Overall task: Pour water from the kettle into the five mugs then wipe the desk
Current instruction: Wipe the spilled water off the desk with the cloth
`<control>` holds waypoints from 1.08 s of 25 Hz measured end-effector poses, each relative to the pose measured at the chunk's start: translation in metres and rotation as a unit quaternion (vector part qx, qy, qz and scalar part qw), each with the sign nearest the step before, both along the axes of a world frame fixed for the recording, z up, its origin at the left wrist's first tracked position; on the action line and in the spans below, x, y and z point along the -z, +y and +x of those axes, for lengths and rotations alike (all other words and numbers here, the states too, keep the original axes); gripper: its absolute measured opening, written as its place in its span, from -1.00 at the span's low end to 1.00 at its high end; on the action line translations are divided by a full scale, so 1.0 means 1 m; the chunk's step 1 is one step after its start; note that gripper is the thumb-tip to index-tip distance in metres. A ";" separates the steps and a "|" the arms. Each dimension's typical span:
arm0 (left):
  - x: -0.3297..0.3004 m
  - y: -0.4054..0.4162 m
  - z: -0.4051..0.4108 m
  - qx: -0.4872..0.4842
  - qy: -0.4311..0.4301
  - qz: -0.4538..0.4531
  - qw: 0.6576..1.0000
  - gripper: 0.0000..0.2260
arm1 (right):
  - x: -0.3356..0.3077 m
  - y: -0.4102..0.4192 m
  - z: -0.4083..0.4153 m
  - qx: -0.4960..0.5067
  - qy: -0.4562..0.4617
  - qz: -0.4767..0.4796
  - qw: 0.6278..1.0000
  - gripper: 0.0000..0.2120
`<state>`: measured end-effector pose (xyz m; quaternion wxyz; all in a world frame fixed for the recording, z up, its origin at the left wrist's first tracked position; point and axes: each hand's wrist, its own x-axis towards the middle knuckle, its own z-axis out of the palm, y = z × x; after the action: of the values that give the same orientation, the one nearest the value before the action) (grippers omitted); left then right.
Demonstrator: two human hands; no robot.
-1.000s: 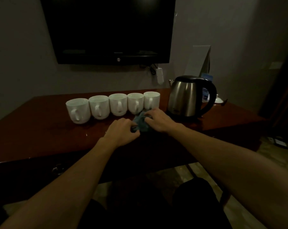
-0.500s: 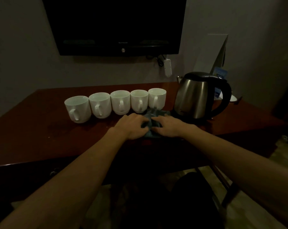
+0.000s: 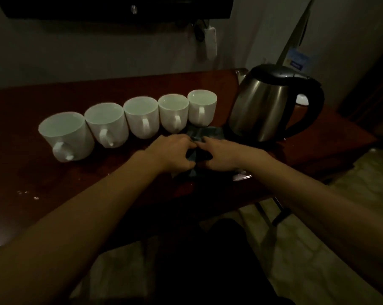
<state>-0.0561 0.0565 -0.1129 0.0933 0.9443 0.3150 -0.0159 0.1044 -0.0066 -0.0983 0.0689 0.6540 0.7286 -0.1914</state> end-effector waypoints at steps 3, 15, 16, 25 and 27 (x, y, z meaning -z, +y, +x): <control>-0.010 -0.003 0.004 -0.021 0.034 -0.016 0.999 -0.69 | 0.001 0.006 -0.004 0.021 0.017 -0.008 1.000 -0.45; -0.024 -0.055 -0.061 -0.149 0.112 -0.065 0.980 -0.41 | -0.003 -0.017 -0.052 -0.019 0.078 -0.062 0.995 -0.22; -0.025 -0.060 -0.072 -0.164 0.112 -0.069 0.978 -0.41 | -0.002 -0.016 -0.063 -0.034 0.074 -0.069 0.994 -0.23; -0.038 -0.101 -0.196 -0.336 0.104 -0.121 0.928 -0.38 | -0.012 0.000 -0.190 -0.220 0.058 -0.088 0.970 -0.26; -0.042 -0.107 -0.233 -0.365 0.118 -0.121 0.916 -0.38 | -0.009 0.001 -0.232 -0.244 0.065 -0.089 0.964 -0.26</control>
<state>-0.2891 -0.0501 -0.0707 0.1682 0.7368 0.6418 -0.1302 -0.1274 -0.0060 -0.0896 0.1241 0.4341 0.8489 -0.2747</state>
